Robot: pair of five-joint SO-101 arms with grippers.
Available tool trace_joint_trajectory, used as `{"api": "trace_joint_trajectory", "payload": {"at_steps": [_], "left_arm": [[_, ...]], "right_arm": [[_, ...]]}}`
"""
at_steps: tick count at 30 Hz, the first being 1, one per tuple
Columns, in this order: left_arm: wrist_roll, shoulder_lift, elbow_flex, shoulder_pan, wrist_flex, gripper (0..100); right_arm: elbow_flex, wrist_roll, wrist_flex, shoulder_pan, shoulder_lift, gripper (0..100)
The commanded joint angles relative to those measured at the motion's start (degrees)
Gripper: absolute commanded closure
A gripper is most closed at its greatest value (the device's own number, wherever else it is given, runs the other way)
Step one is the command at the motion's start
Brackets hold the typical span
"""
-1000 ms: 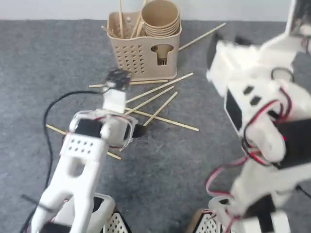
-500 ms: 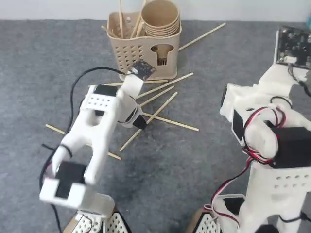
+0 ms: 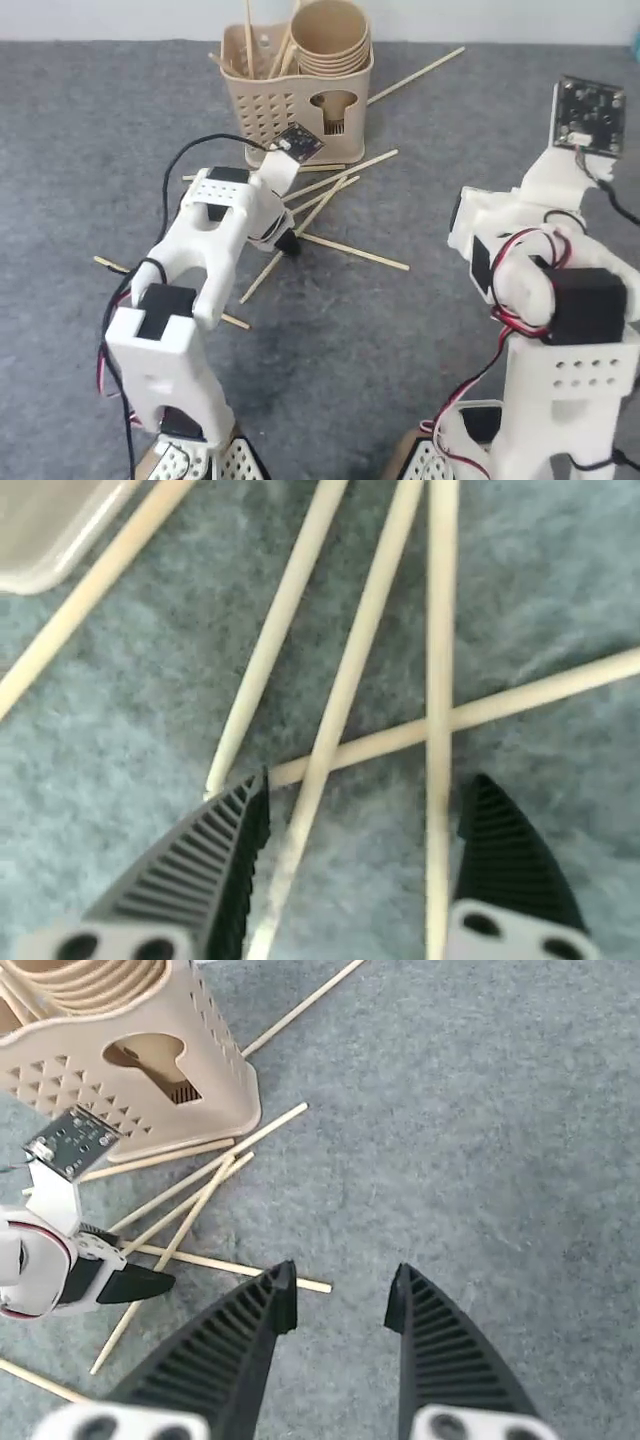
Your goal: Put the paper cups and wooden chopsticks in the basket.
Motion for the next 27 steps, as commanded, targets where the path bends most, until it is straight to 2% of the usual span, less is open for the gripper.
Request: {"api": "trace_joint_trajectory", "payload": {"at_steps": [1, 5, 12, 17, 22, 25, 27], "left_arm": [[-0.35, -0.26, -3.12, 1.23, -0.70, 83], [-0.35, 0.00, -3.12, 3.16, 2.20, 100], [-0.35, 0.18, -2.77, 6.77, 12.92, 99], [0.00, -0.53, -3.38, 8.18, 16.35, 99], [3.52, -0.53, -8.66, 7.47, 20.13, 99], [3.96, -0.53, -13.85, 7.03, 25.76, 99], [3.96, -0.53, -17.98, 6.95, 29.80, 99]], "right_arm": [[3.96, 1.41, -4.79, 0.48, -4.09, 84.0], [9.58, 1.41, -8.57, 0.48, -8.84, 84.0], [17.85, 1.41, -12.97, 0.48, -16.22, 84.0], [23.03, 1.14, -12.35, 0.04, -16.92, 84.0], [30.33, 1.41, -13.85, -0.04, -16.92, 84.0], [35.08, 1.85, -15.16, -0.92, -16.92, 84.0], [38.95, 4.75, -16.48, -3.21, -16.84, 84.0]]}}
